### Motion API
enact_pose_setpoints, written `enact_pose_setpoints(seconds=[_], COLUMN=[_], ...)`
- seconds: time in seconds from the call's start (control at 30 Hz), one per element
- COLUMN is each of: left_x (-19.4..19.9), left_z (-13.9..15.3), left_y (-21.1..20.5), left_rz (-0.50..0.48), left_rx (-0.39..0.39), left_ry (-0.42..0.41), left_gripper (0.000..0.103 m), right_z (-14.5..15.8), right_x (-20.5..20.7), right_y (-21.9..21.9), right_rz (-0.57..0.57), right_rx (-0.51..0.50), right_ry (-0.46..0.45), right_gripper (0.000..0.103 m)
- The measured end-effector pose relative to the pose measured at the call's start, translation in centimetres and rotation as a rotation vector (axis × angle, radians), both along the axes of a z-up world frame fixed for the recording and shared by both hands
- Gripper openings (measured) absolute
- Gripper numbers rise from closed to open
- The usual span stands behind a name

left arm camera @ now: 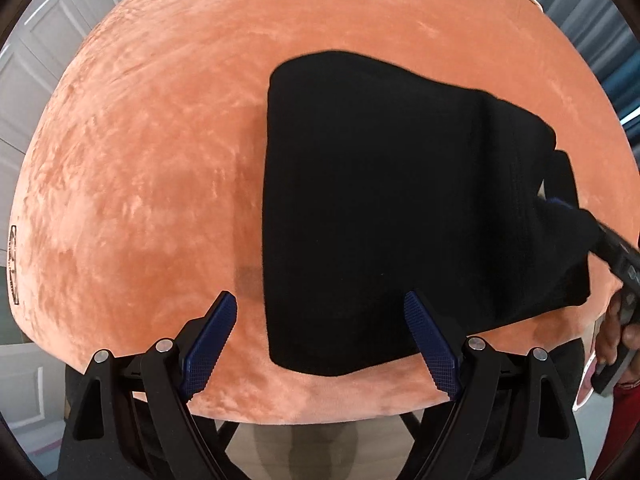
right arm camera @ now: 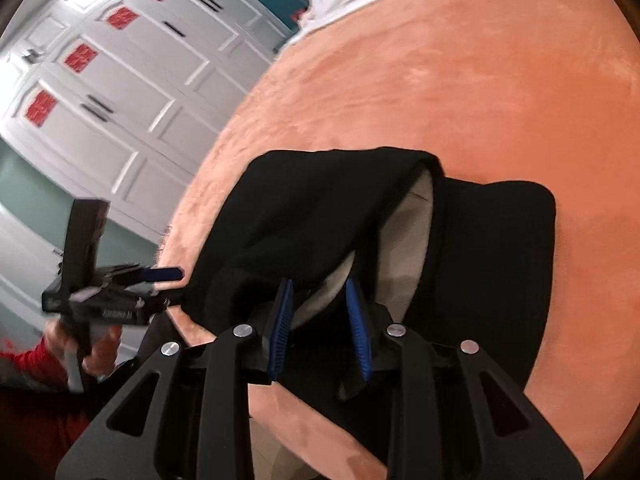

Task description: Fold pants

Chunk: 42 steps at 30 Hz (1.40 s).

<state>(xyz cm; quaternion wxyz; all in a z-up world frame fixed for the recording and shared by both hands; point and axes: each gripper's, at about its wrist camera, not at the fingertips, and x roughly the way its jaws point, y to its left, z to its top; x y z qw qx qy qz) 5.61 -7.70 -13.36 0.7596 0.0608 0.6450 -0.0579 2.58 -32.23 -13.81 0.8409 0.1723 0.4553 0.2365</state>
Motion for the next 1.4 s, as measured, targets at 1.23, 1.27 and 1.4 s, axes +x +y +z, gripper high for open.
enact_pose_setpoints(seconds=[1.23,1.27,1.4], left_x=[-0.9,-0.8,-0.6], left_z=[-2.3,-2.3,-2.5], left_y=[-0.7,-0.9,-0.7], left_rz=[-0.022,-0.018,-0.007], left_rx=[0.007,0.005,0.0], left_ry=[0.014,0.015,0.022], left_gripper=[0.087,0.087,0.087], right_z=[-0.5,-0.7,-0.6], right_x=[0.5,0.3,0.3], right_y=[-1.7,-1.5,0.8], right_rz=[-0.089,-0.07,0.015], right_rx=[-0.399,-0.399,-0.336], right_ry=[-0.004,-0.005,-0.032], right_gripper=[0.004,0.004,0.004])
